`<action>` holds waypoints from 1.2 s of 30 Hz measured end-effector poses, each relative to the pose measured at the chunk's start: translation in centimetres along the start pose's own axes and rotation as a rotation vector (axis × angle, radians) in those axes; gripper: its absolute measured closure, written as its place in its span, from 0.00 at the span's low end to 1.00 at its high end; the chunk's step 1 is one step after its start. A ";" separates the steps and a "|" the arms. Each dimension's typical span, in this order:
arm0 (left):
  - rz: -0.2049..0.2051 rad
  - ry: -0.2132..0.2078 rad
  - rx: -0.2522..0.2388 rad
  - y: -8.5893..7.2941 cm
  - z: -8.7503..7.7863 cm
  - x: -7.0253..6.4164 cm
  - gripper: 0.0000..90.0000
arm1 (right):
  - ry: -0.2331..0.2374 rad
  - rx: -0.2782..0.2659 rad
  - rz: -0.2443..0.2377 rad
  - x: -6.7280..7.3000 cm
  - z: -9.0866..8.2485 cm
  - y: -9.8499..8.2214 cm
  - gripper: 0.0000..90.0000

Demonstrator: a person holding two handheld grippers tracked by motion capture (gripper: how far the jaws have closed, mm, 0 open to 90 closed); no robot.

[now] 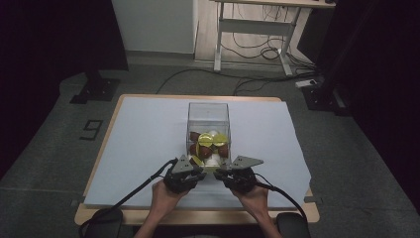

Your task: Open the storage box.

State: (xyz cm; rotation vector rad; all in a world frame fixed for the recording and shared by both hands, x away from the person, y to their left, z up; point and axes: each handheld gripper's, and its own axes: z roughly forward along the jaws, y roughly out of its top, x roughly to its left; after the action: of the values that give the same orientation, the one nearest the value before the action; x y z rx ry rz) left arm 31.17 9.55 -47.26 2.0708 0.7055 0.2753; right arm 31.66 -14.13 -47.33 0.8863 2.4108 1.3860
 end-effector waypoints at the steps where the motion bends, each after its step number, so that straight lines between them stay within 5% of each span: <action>1: 0.000 0.000 0.000 0.0 0.0 0.0 0.83 | 0.000 0.000 0.000 0.0 0.0 0.0 0.88; 25: 0.014 -0.015 0.010 -0.7 -0.5 -0.9 0.82 | 0.014 0.020 -0.008 0.9 -0.4 -0.6 0.87; 36: 0.032 -0.036 0.001 -1.3 -1.9 -0.9 0.72 | 0.018 0.017 -0.015 0.5 -1.4 -0.6 0.73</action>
State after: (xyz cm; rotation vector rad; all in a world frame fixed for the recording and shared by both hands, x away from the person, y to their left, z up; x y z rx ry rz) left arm 29.17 10.90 -47.17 2.0844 0.6514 0.2551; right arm 30.40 -15.03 -47.08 0.8622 2.4407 1.3758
